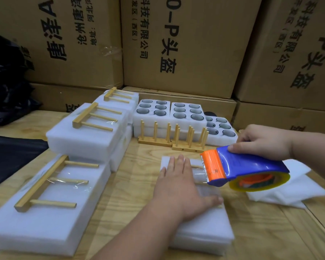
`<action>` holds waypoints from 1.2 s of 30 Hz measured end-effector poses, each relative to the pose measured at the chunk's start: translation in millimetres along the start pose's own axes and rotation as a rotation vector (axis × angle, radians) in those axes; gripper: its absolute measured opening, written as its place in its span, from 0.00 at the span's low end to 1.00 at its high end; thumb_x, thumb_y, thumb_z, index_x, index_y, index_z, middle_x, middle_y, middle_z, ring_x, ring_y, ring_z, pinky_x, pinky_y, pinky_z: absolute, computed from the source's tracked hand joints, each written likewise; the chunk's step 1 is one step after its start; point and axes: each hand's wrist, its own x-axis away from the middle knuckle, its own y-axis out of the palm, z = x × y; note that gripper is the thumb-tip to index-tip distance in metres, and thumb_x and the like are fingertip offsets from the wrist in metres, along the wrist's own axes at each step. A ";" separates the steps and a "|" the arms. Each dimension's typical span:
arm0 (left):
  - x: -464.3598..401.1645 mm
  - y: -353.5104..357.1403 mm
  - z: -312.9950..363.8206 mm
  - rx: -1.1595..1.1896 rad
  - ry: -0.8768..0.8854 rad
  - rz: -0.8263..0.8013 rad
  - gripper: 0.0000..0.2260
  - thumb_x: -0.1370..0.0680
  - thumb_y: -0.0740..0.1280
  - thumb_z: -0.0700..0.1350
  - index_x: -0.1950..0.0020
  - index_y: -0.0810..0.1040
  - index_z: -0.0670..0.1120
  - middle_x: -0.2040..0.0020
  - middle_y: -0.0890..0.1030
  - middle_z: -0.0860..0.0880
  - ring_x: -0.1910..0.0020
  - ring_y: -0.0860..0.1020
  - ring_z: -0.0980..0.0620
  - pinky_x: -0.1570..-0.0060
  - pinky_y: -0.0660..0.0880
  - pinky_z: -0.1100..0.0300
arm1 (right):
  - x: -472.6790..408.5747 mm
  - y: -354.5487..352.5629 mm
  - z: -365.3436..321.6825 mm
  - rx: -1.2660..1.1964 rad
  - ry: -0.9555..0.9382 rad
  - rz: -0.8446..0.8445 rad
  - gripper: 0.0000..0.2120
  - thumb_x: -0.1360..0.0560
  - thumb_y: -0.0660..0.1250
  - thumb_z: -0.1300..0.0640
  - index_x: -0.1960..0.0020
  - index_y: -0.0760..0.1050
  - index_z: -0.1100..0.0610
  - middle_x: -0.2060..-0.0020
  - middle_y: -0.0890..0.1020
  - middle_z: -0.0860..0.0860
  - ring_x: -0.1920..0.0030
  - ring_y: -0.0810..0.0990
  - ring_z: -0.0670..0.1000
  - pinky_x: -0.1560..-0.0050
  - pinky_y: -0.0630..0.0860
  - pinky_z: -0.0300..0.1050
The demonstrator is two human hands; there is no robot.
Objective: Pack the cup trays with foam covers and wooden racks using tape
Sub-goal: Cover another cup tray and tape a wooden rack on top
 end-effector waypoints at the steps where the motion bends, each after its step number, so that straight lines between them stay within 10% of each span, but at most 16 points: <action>1: -0.5 2.5 0.4 -0.031 -0.006 0.001 0.58 0.33 0.57 0.81 0.18 0.38 0.46 0.17 0.37 0.50 0.20 0.34 0.50 0.21 0.40 0.47 | -0.2 3.0 3.1 0.000 0.004 -0.013 0.28 0.26 0.63 0.31 0.69 0.73 0.54 0.75 0.73 0.47 0.72 0.70 0.47 0.66 0.68 0.46; 23: 2.0 3.7 -1.0 -0.096 -0.046 -0.057 0.53 0.34 0.47 0.83 0.17 0.42 0.54 0.18 0.35 0.55 0.19 0.39 0.53 0.21 0.40 0.47 | 42.6 23.5 93.3 -0.097 0.098 0.042 0.27 0.27 0.61 0.31 0.70 0.69 0.53 0.74 0.71 0.49 0.72 0.67 0.49 0.65 0.64 0.49; 29: 2.2 -3.7 5.3 -0.095 -0.039 -0.088 0.30 0.21 0.42 0.71 0.19 0.46 0.66 0.18 0.36 0.53 0.18 0.40 0.49 0.21 0.41 0.46 | 37.6 18.9 81.0 0.085 0.122 0.021 0.27 0.22 0.61 0.34 0.68 0.72 0.53 0.74 0.73 0.46 0.72 0.70 0.47 0.64 0.68 0.47; 36: -27.3 -20.7 37.0 -0.361 -0.113 -0.091 0.26 0.17 0.47 0.56 0.18 0.51 0.55 0.17 0.50 0.44 0.20 0.35 0.40 0.26 0.34 0.34 | 31.7 22.5 60.4 0.274 0.174 0.008 0.29 0.25 0.59 0.30 0.63 0.76 0.55 0.67 0.78 0.50 0.67 0.75 0.49 0.63 0.72 0.48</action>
